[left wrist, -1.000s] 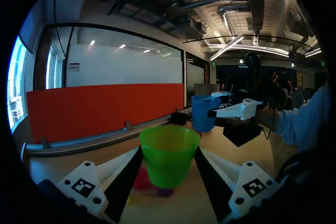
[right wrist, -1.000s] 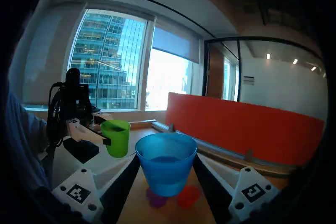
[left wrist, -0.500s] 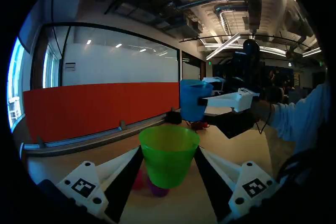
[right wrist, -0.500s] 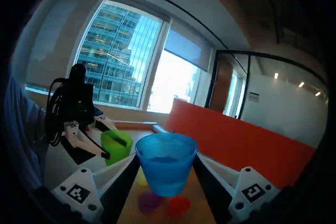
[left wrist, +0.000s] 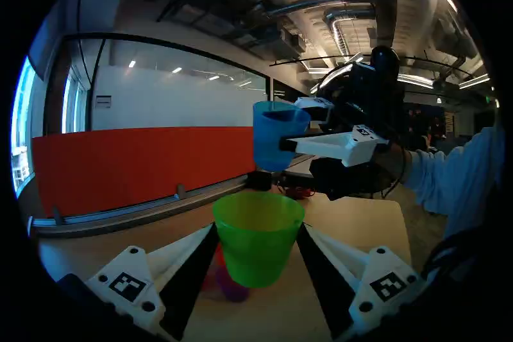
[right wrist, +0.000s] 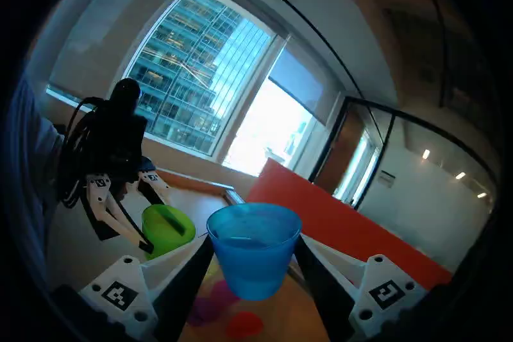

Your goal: Pour water

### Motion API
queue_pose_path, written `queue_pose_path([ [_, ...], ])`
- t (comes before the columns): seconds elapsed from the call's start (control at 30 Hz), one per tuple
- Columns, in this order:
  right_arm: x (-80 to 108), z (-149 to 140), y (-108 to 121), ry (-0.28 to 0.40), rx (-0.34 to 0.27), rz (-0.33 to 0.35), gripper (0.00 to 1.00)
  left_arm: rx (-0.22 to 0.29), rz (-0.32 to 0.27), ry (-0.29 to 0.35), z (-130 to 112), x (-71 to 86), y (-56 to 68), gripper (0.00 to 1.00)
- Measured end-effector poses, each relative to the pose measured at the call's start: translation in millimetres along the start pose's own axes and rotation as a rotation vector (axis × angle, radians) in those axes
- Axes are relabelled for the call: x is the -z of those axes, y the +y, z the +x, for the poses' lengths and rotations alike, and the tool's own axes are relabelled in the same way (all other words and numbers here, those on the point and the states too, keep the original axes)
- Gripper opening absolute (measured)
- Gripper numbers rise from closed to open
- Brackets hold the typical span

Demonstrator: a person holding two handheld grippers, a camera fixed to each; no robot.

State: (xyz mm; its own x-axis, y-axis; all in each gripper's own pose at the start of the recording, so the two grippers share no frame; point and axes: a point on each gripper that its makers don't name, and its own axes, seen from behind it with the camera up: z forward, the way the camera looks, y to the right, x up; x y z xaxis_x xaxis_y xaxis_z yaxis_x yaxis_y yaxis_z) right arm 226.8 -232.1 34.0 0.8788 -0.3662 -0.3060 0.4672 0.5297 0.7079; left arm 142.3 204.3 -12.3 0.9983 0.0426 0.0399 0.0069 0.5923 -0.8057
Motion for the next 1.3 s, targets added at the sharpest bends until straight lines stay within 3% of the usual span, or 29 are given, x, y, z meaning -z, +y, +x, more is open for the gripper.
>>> queue_pose_path([
  [0.7,-21.8,28,19,0.009,0.283,-0.013,0.88,0.003,-0.025,0.013,3,-3.3,10.0,0.85],
  [1.3,-29.6,42,45,0.005,0.493,-0.050,0.88,0.003,-0.040,0.017,5,-6.0,14.6,0.85],
])
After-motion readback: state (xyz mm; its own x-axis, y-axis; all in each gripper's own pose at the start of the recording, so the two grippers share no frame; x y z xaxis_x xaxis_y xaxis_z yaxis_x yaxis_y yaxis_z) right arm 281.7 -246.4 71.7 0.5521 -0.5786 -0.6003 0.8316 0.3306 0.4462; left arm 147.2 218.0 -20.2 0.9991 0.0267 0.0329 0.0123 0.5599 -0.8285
